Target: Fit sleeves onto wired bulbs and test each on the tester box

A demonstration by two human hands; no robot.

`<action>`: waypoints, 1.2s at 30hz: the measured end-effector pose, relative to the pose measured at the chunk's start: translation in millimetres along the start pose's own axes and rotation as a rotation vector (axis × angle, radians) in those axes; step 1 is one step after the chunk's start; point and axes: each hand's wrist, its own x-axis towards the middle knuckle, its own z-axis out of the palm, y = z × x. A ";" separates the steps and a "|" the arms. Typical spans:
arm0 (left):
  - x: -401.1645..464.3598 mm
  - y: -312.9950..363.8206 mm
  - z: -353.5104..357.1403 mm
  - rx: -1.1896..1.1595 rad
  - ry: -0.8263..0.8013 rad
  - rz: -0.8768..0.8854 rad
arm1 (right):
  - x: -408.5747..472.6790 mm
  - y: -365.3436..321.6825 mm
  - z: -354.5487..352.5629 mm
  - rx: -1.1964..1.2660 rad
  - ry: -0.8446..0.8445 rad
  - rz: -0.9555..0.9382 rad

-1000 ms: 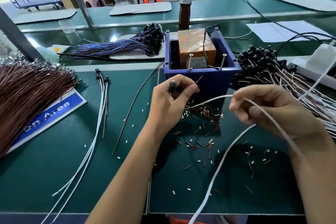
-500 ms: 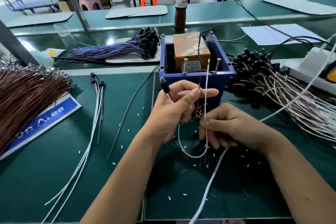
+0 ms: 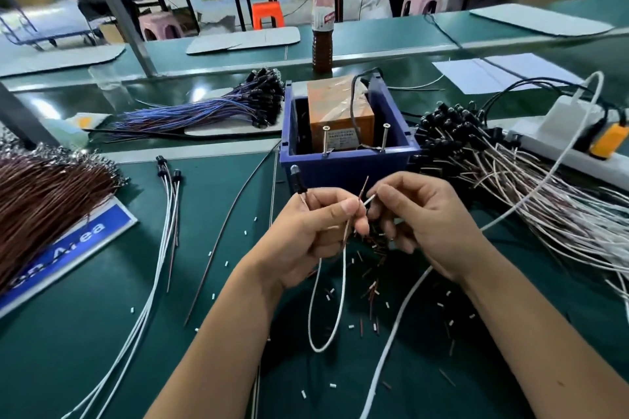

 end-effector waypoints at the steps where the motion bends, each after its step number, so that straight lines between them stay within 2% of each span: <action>1: -0.1 0.3 0.2 -0.004 -0.011 -0.004 | -0.8 0.3 0.6 -0.021 0.005 -0.013; 3: -0.7 0.1 -0.3 -0.008 -0.030 0.004 | -1.7 -0.7 1.2 -0.035 0.026 -0.037; 7: -3.0 0.5 -3.7 -0.057 0.004 0.062 | -0.3 -0.9 -7.3 0.019 0.201 -0.048; 9: -2.3 -0.2 -2.8 -0.078 0.031 0.093 | -0.3 0.7 -4.8 0.028 0.167 -0.005; 13: 1.6 -4.7 2.3 -0.025 0.062 0.102 | -2.4 8.6 12.0 0.067 -0.024 0.055; 21: 2.5 -6.4 4.6 0.033 0.011 0.111 | -1.8 7.2 17.7 0.280 -0.023 0.103; 25: -0.1 -3.2 4.9 0.076 0.016 0.121 | -0.3 1.9 10.4 0.284 0.087 -0.059; 28: -0.6 -2.7 4.6 0.138 0.116 0.187 | 0.8 -0.5 3.8 0.225 0.248 -0.216; 30: 1.3 -3.9 6.9 0.162 0.229 0.277 | 2.2 1.7 0.9 0.014 0.416 -0.304; 33: 4.1 -5.5 11.4 0.202 0.456 0.454 | 5.6 6.0 2.8 -0.344 0.634 -0.441; 36: 8.3 -8.9 12.4 0.337 0.716 0.612 | 9.5 5.4 9.3 -0.516 0.720 -0.528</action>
